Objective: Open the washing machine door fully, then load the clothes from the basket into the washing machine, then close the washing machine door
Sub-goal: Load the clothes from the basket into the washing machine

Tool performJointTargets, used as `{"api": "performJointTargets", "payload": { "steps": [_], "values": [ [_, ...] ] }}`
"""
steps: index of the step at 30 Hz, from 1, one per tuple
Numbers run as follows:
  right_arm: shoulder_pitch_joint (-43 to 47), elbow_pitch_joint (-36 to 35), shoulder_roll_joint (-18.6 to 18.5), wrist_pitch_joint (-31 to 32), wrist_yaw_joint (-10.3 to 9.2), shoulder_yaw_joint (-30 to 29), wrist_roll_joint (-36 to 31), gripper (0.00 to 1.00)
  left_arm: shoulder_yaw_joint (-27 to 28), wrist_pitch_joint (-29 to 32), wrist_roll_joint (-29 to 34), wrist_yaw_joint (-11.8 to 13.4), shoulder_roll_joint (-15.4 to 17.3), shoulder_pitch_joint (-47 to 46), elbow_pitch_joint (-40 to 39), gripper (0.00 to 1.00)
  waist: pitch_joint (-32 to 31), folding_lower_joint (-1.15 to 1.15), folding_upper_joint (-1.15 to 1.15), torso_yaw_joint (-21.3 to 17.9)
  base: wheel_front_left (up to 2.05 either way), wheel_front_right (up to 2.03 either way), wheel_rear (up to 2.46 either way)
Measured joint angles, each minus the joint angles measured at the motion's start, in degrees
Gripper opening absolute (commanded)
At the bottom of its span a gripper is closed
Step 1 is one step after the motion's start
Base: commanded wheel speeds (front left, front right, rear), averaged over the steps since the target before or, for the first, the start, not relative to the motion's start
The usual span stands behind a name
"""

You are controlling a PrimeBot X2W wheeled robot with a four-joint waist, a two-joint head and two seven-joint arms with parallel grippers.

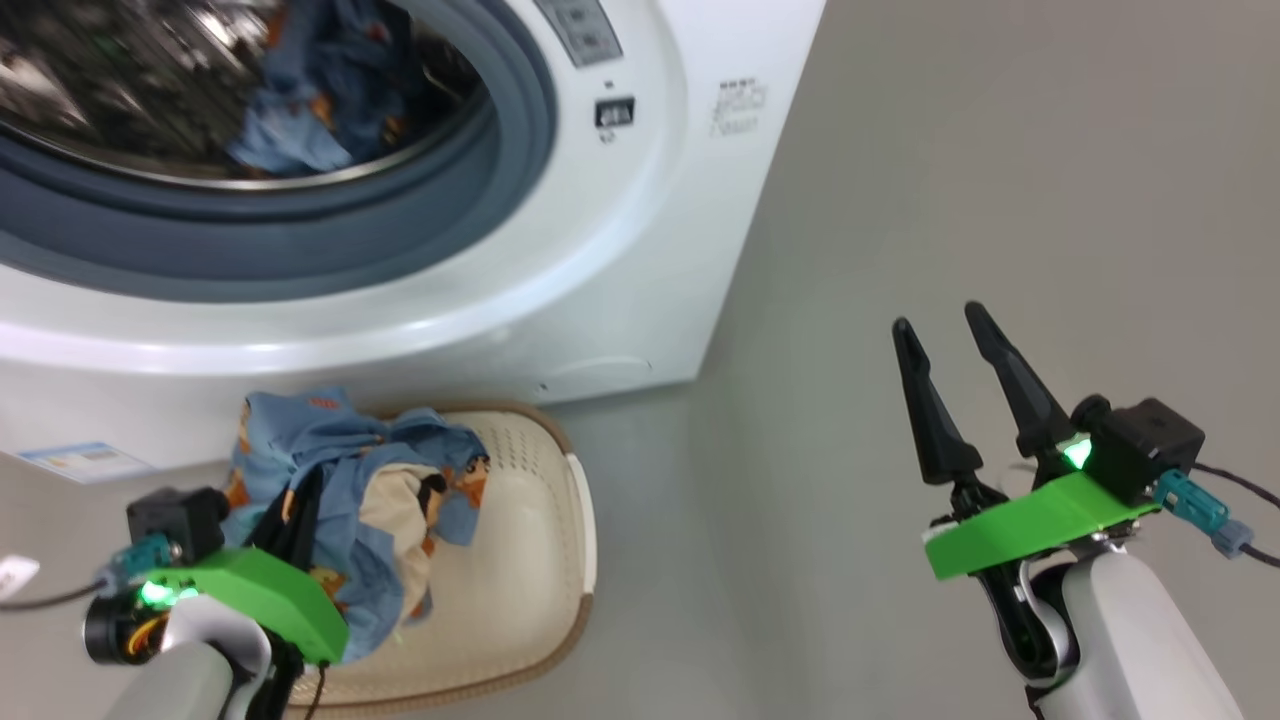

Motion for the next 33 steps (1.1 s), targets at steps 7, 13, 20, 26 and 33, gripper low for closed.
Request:
{"api": "performJointTargets", "payload": {
  "steps": [7, 13, 20, 26, 33],
  "values": [
    [2.53, 0.52, -0.86, 0.0, 0.0, -0.93, 0.29, 1.0, 4.46, -0.08, 3.38, 1.43, -0.73, 6.33, -8.62, 0.0, -5.41, 0.0, 0.0, 2.04, 0.0, 0.0, 0.0],
    [4.0, 0.67, -1.08, 0.0, 0.0, -1.48, 0.43, 1.0, 7.0, -0.09, 6.14, 3.53, -1.1, 10.13, -16.3, 0.0, -8.89, 0.0, 0.0, 4.01, 0.0, 0.0, 0.0],
    [5.38, 0.67, -2.05, 0.0, 0.0, -1.77, 0.44, 1.0, 9.56, -0.15, 8.08, 6.13, -2.05, 14.02, -23.63, 0.0, -11.83, 0.0, 0.0, 6.05, 0.0, 0.0, 0.0],
    [5.9, 0.86, -2.85, 0.0, 0.0, -1.69, 0.45, 1.0, 11.41, -0.16, 10.58, 7.53, -2.29, 16.7, -29.02, 0.0, -13.79, 0.0, 0.0, 7.02, 0.0, 0.0, 0.0],
    [6.03, 0.85, -3.22, 0.0, 0.0, -1.8, 0.51, 1.0, 12.48, -0.16, 12.0, 8.68, -2.31, 19.33, -33.21, 0.0, -14.71, 0.0, 0.0, 7.37, 0.0, 0.0, 0.0]
  ]
}}
